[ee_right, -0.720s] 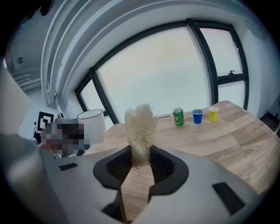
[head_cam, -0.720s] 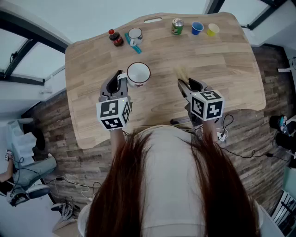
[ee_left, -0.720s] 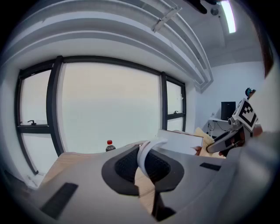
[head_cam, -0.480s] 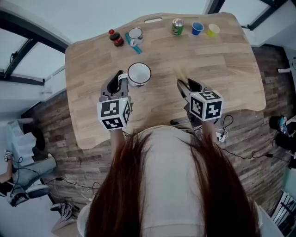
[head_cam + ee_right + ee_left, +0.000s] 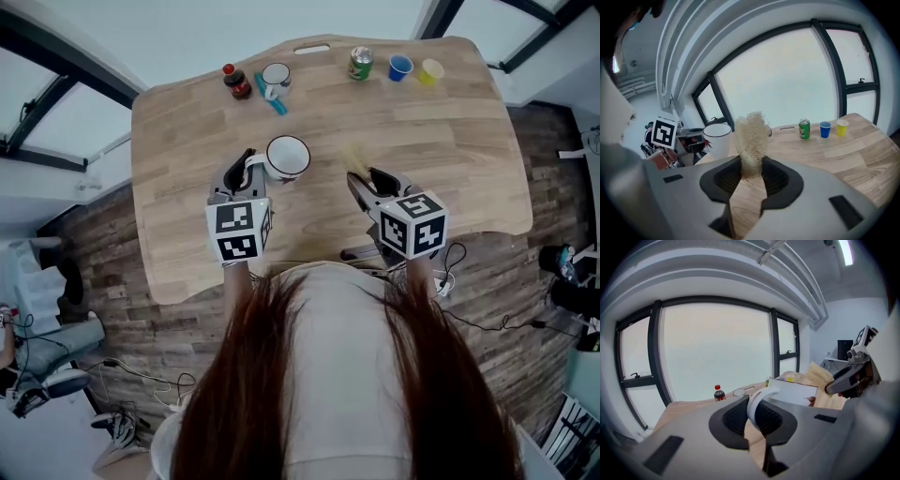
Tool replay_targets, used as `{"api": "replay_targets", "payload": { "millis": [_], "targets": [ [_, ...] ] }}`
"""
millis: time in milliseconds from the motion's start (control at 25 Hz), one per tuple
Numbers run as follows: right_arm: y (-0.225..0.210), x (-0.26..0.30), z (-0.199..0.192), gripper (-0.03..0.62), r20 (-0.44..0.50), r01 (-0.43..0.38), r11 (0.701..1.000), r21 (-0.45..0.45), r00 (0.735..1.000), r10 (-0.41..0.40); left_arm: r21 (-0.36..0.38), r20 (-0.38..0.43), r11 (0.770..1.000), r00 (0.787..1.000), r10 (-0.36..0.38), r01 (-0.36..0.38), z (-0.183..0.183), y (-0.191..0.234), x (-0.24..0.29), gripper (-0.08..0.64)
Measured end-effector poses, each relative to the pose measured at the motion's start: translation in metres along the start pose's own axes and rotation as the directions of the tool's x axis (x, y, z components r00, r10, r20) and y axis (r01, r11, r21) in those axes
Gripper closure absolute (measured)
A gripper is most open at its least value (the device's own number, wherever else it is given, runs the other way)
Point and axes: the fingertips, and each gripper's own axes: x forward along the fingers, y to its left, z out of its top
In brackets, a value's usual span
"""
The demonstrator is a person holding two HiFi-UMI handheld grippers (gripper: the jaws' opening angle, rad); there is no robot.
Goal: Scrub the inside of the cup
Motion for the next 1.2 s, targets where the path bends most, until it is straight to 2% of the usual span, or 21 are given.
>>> {"api": "replay_targets", "payload": {
  "millis": [480,680,1200],
  "targets": [
    [0.029,0.005,0.009,0.474,-0.017,-0.073,0.992,-0.102,0.997,0.071,0.098,-0.019,0.994,0.999,-0.038,0.04,0.003,-0.016,0.004,0.537],
    [0.034,0.006,0.008,0.474,-0.037,-0.096,0.987,-0.131,0.995,0.092,0.114,-0.036,0.992,0.998,-0.045,0.049,0.002,-0.021,0.007,0.537],
    [0.035,0.008,0.002,0.466,-0.089,-0.09,0.968,-0.233,0.993,0.071,0.208,-0.057,0.977,0.997,-0.045,0.056,0.005,-0.032,0.008,0.537]
  ]
}}
